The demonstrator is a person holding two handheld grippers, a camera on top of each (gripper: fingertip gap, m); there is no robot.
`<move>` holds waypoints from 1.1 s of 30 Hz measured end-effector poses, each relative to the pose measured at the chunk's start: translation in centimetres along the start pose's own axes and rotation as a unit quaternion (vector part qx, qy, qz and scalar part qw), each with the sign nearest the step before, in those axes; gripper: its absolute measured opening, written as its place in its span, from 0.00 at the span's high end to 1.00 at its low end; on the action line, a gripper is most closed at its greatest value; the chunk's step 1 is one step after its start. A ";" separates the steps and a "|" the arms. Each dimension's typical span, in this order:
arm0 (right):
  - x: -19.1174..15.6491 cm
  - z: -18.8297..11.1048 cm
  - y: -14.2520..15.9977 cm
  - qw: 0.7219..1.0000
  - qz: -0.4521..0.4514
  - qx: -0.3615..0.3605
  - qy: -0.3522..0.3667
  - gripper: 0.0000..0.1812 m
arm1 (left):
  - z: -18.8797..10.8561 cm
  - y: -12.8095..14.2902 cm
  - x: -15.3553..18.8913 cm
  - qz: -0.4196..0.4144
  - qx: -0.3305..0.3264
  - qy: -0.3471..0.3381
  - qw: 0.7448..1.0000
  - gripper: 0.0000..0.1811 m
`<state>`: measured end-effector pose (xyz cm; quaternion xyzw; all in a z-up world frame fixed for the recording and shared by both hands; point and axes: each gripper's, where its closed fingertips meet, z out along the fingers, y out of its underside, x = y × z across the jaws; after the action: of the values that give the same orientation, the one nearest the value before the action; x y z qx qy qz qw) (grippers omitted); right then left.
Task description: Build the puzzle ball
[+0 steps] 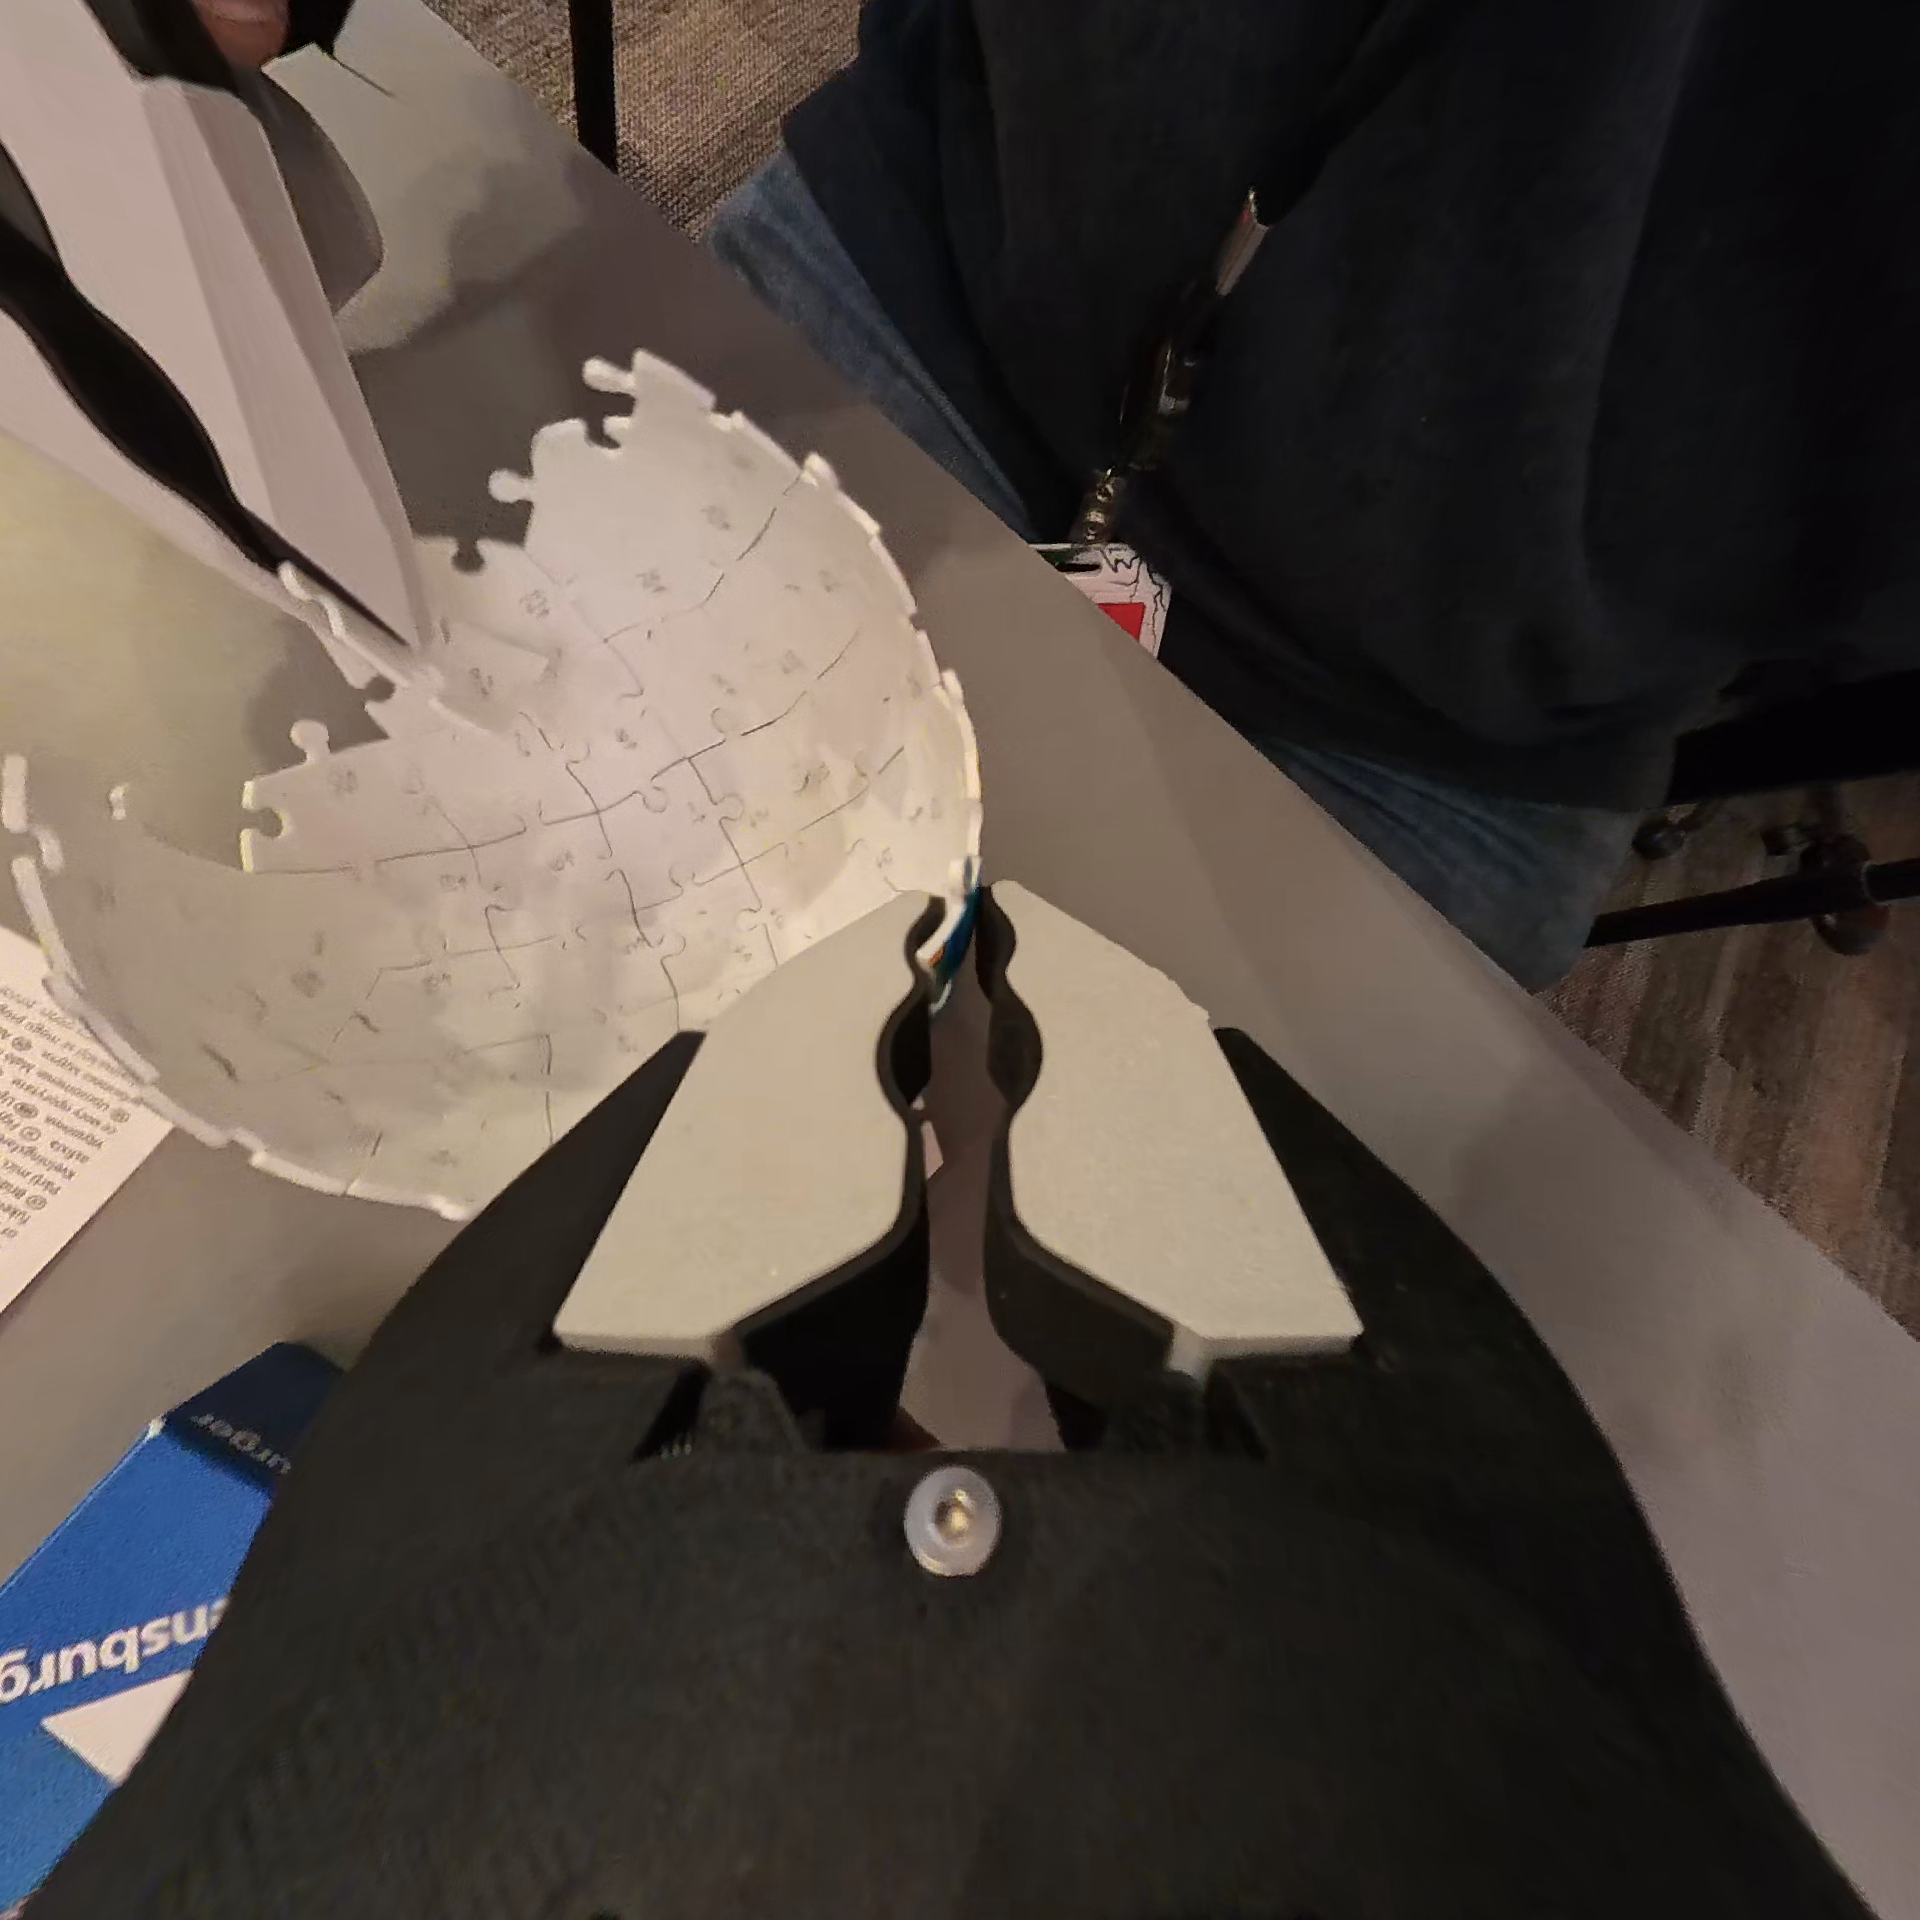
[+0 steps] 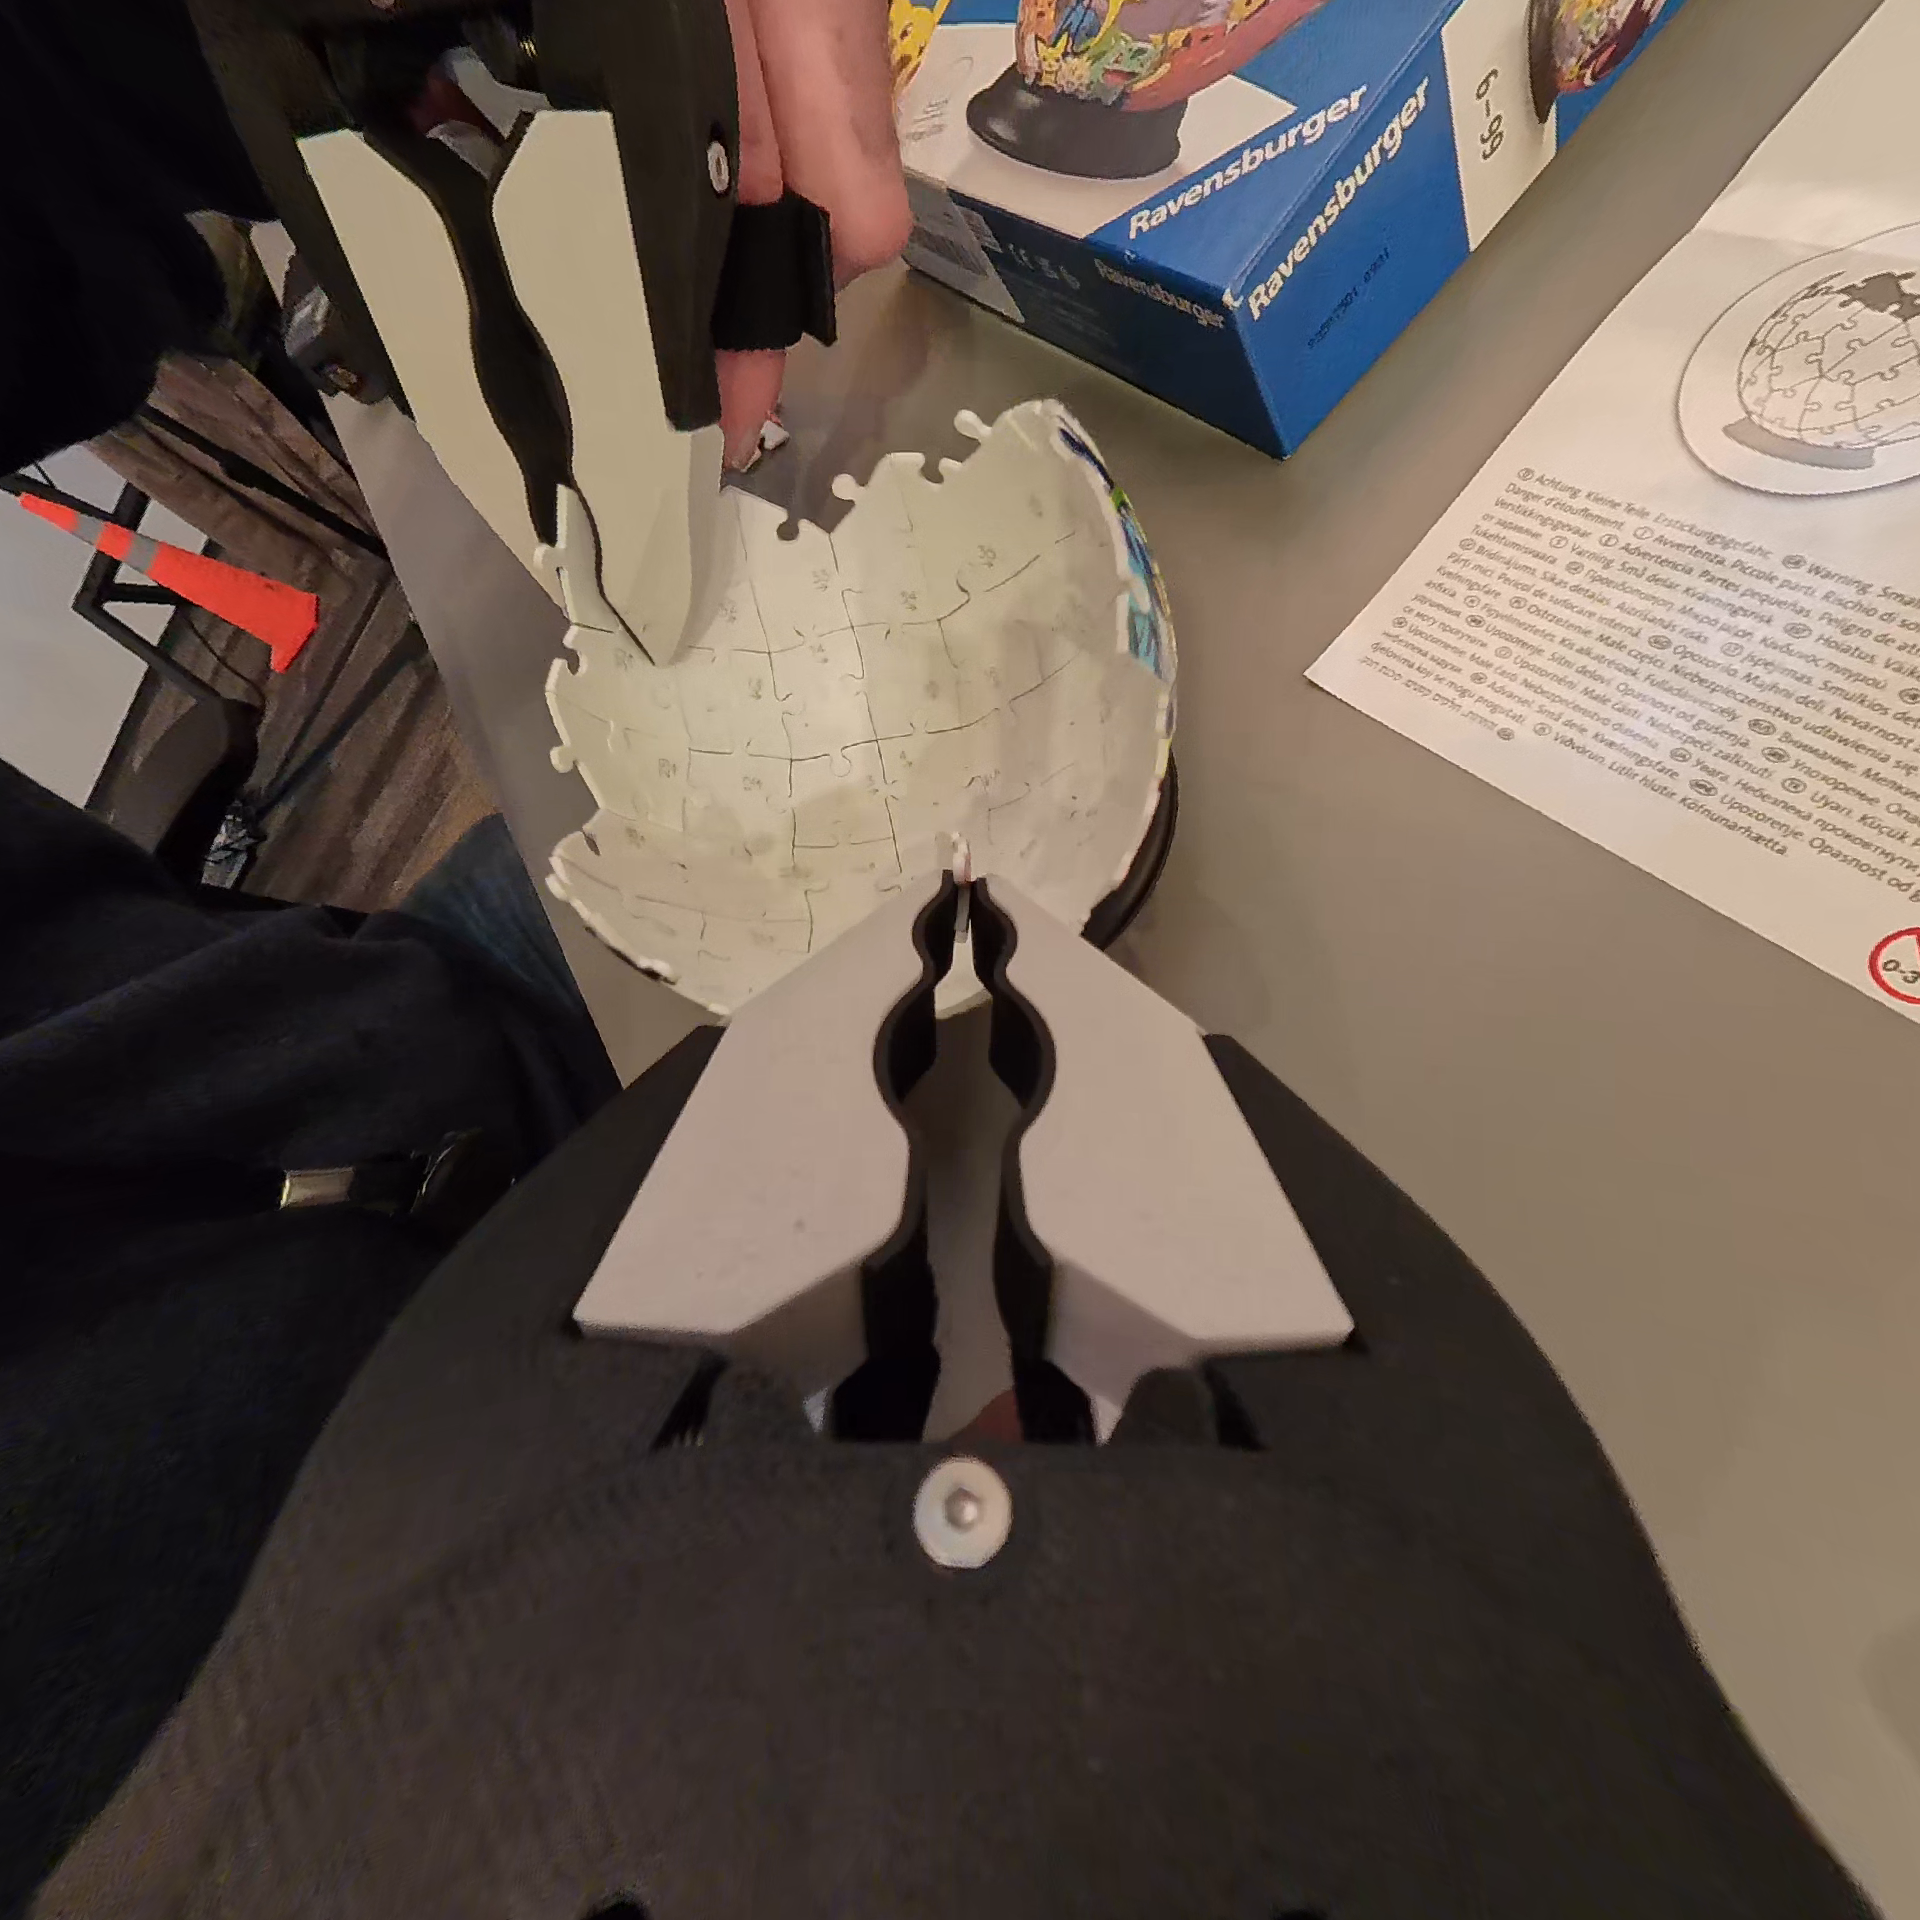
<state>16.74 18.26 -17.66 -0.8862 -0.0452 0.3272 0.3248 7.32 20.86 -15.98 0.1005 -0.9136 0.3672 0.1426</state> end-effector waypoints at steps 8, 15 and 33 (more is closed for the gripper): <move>-0.2 -0.5 -0.4 1.000 -0.007 0.006 -0.006 1.00 | -0.3 -1.2 0.5 -0.021 0.030 0.025 0.999 0.99; 0.2 -0.8 -1.3 1.000 0.005 0.018 -0.020 1.00 | -0.9 -2.2 1.1 -0.053 0.060 0.064 0.995 0.99; 0.4 4.4 -1.0 0.996 0.006 -0.062 -0.064 1.00 | -2.3 -4.5 3.1 -0.187 0.123 0.199 0.954 0.99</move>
<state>14.55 21.58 -19.76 -0.8821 -0.0808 0.3816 0.2641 6.15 19.05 -10.50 0.2115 -0.7793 0.4558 0.3745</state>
